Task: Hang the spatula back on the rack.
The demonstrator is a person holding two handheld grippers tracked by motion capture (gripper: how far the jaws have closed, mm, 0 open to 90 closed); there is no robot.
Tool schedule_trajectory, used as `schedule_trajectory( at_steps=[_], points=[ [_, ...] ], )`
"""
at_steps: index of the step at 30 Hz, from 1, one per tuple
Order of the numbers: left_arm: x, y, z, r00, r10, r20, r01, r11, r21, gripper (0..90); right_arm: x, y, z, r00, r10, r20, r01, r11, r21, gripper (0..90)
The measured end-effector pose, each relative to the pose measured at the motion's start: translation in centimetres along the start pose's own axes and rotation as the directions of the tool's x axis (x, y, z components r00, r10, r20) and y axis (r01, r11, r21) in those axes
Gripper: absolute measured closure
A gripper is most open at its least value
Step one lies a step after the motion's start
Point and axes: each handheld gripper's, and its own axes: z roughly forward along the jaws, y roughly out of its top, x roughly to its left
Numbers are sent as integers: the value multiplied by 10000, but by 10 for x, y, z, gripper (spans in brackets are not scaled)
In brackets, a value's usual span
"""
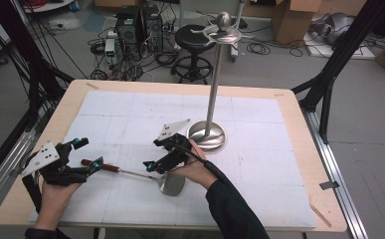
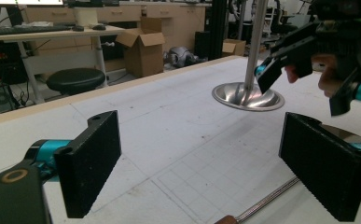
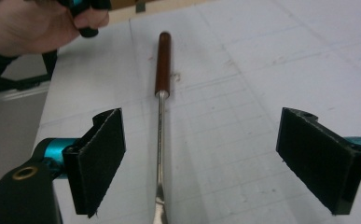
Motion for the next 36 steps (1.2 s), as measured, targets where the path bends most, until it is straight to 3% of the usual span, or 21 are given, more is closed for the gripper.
schedule_trajectory(
  at_steps=[6,13,22,30,36],
  points=[
    [0,0,0,10000,38,7,-38,10000,58,135,8,-2,22,9997,-164,-172,180,9949,987,208],
    [0,-1,1,10000,37,63,-38,9999,100,136,12,-3,35,9988,-350,-335,400,9863,1600,315],
    [0,-1,1,10000,2,57,-2,9999,151,136,18,-5,50,9935,-1029,-484,1117,9625,2471,428],
    [0,-1,2,10000,51,59,-52,9997,249,137,22,-8,57,9911,-1206,-566,1324,9392,3168,557],
    [0,-2,3,10000,65,68,-67,9994,328,138,22,-9,61,9897,-1312,-566,1426,9290,3414,632]
  ],
)
